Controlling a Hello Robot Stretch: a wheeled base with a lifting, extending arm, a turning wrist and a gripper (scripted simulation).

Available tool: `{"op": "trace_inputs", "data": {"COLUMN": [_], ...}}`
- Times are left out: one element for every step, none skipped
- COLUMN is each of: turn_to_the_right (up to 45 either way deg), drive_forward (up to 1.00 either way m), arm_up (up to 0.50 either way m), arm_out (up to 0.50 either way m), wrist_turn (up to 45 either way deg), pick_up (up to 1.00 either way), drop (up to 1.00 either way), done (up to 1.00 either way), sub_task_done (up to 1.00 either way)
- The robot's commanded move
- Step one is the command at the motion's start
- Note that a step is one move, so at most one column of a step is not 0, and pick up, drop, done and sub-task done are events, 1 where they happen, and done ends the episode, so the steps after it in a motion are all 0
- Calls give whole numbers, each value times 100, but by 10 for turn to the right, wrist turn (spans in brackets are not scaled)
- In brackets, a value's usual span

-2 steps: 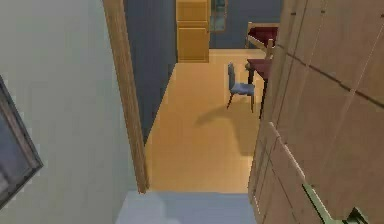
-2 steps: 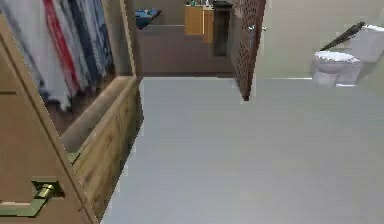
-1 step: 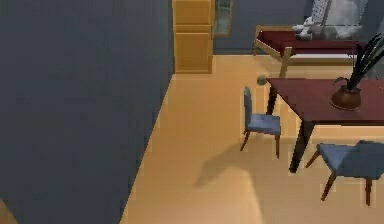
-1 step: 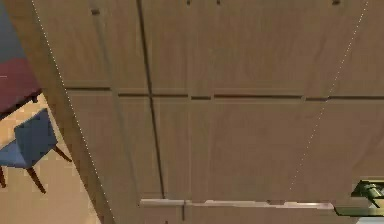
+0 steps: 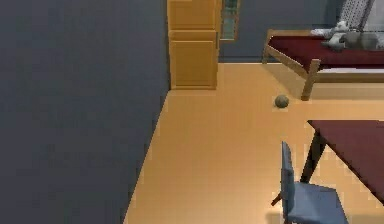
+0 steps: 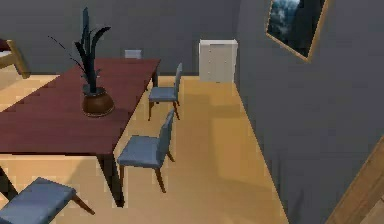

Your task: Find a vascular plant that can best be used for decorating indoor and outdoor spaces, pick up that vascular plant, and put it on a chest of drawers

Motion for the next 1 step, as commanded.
{"op": "trace_inputs", "data": {"turn_to_the_right": [30], "drive_forward": [0], "arm_up": [0], "arm_out": [0], "wrist_turn": [0], "pick_up": [0], "drop": [0], "done": [0], "sub_task_done": [0]}}
